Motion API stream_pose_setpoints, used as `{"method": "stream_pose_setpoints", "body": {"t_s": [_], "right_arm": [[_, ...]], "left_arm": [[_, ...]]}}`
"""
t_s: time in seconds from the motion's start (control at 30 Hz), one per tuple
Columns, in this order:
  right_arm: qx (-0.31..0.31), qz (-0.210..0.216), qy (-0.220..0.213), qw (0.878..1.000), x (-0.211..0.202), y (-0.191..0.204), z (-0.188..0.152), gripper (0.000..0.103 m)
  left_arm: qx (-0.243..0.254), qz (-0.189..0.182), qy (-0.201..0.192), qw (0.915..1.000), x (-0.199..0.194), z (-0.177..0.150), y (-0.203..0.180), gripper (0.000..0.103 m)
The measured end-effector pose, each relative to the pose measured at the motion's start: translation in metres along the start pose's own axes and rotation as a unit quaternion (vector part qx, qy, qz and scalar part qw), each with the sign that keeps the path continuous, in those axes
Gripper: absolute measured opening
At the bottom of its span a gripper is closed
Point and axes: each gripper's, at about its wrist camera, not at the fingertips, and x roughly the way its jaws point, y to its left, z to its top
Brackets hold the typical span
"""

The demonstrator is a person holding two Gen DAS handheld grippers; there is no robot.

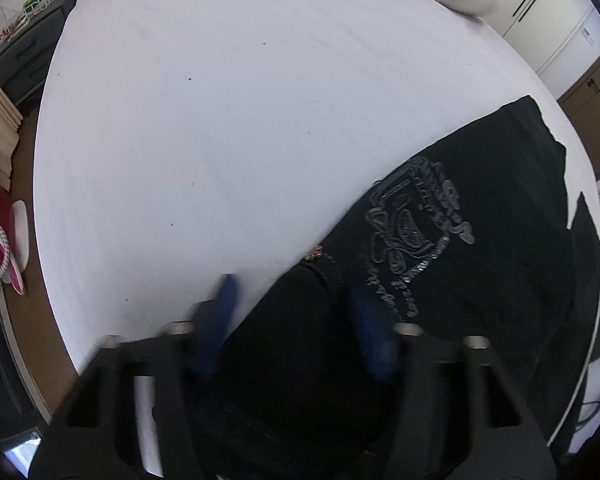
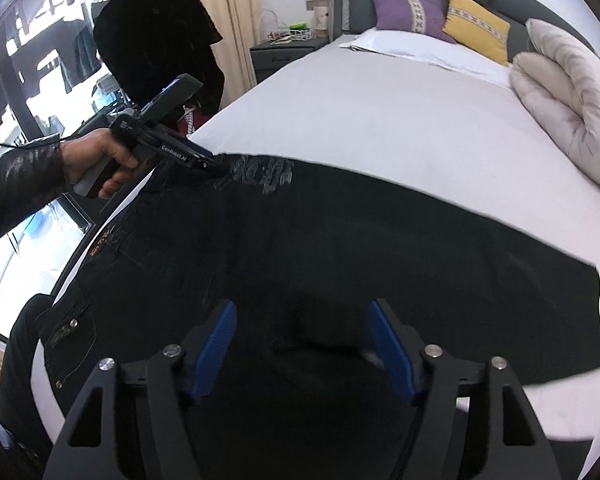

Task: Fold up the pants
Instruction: 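Grasp the jeans waistband with the left tool while the right tool grasps the waistband's other end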

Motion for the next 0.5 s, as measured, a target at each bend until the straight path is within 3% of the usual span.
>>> {"method": "stream_pose_setpoints", "body": {"t_s": [0.07, 0.13, 0.3, 0.5], "right_arm": [[-0.016, 0.003, -0.006, 1.0, 0.005, 0.001, 0.014, 0.067], [-0.032, 0.003, -0.013, 0.999, 0.011, 0.0, 0.03, 0.067], [-0.083, 0.001, -0.004, 0.997, 0.039, -0.001, 0.07, 0.065], [-0.16, -0.021, 0.042, 0.986, 0.089, -0.005, 0.109, 0.063]], "left_arm": [[0.001, 0.014, 0.0, 0.9999, -0.001, 0.001, 0.001, 0.012], [0.0, 0.02, -0.013, 0.9997, -0.005, 0.0, 0.003, 0.006], [0.02, 0.047, -0.078, 0.9957, -0.026, -0.019, -0.017, 0.004], [0.036, 0.067, -0.153, 0.9853, -0.055, -0.052, -0.05, 0.004]]}}
